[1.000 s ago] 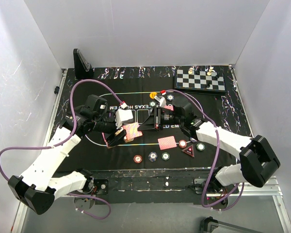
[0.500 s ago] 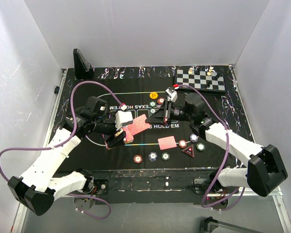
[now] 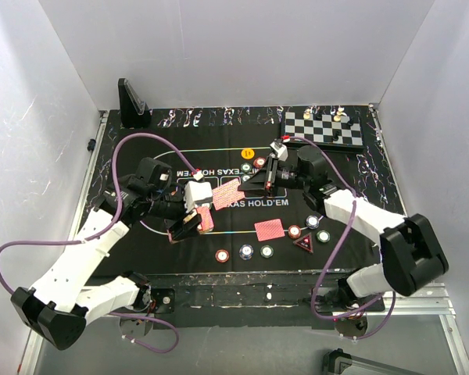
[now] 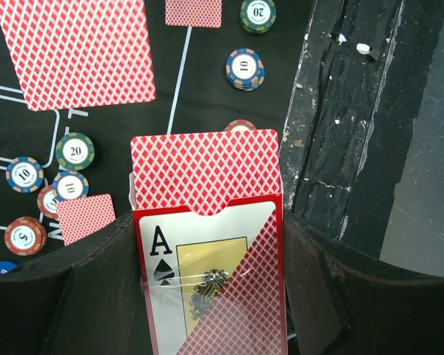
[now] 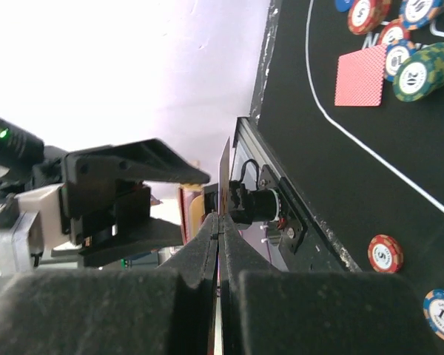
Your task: Distribute texas hold em gaming equipment
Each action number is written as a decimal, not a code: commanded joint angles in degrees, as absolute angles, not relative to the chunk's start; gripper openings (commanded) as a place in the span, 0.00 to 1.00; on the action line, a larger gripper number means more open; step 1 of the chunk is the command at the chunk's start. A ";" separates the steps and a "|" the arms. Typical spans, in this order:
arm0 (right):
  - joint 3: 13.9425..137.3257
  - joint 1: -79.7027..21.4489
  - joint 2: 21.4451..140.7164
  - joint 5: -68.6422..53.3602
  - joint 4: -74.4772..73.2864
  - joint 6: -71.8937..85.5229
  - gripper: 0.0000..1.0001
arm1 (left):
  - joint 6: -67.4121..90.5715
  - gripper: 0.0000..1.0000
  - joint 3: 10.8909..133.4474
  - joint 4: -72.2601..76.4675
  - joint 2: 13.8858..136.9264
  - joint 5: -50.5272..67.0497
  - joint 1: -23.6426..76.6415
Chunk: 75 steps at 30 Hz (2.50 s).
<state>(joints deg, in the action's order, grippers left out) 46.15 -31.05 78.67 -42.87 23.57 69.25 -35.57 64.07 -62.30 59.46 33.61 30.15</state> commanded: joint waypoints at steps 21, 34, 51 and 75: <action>87.97 -47.11 125.85 -35.07 11.87 64.51 0.01 | -34.72 0.21 66.01 -63.19 56.87 34.98 30.15; 89.65 -48.34 127.80 -33.22 6.60 62.05 0.54 | -34.98 0.22 65.74 -63.19 56.78 35.16 30.15; 78.77 -43.69 101.54 -34.71 1.93 57.31 0.84 | -34.98 0.22 64.78 -62.84 56.51 35.51 30.15; 56.07 -45.96 84.28 -42.37 22.68 64.86 0.90 | -32.61 0.21 67.06 -58.45 60.38 34.89 30.15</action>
